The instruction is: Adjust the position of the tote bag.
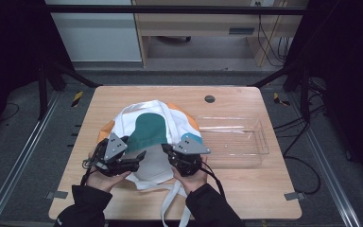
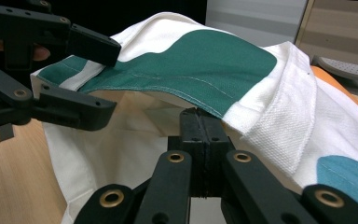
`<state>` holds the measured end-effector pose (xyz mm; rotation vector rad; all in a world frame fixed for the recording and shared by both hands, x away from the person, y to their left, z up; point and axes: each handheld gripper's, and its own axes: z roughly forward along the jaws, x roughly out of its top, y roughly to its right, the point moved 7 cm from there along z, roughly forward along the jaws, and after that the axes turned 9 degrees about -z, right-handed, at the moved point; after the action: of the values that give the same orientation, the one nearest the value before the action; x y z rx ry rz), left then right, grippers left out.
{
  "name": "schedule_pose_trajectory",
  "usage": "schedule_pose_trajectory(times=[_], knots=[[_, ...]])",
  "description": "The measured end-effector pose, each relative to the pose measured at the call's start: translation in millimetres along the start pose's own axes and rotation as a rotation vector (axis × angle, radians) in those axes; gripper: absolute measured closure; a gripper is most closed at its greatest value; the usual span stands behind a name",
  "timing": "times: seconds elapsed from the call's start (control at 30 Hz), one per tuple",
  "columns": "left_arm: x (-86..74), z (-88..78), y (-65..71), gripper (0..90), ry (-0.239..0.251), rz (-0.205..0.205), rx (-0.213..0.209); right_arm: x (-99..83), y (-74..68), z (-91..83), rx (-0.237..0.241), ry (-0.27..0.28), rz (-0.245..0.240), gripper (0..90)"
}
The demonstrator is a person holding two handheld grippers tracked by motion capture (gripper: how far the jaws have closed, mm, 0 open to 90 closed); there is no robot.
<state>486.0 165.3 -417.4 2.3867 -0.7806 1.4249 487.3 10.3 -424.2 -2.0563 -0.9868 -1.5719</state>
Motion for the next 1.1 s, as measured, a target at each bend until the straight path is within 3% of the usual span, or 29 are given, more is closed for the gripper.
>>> schedule_pose_trajectory(times=[0.33,0.43,0.63,0.7,1.0,1.1], knots=[[-5.0,6.1,2.7,28.3,-0.03,-0.003,0.012,4.2,-0.1,-1.1,0.001,0.011,-0.001,90.0],[-7.4,7.7,1.4,33.8,-0.036,-0.022,0.022,3.8,-0.7,0.0,0.004,0.01,-0.007,90.0],[-8.8,8.8,0.9,41.1,-0.035,-0.019,0.049,4.1,-1.2,0.5,0.005,0.012,-0.004,90.0],[-9.5,8.1,-0.7,47.9,-0.036,-0.024,0.059,3.8,-0.9,0.3,0.005,0.009,-0.006,90.0],[-11.9,8.1,-0.7,60.2,-0.052,-0.021,0.065,3.3,-2.3,1.0,0.011,0.009,-0.017,90.0],[-12.1,7.5,-0.4,70.4,-0.056,-0.027,0.051,2.9,-2.7,1.3,0.015,0.003,-0.013,90.0]])
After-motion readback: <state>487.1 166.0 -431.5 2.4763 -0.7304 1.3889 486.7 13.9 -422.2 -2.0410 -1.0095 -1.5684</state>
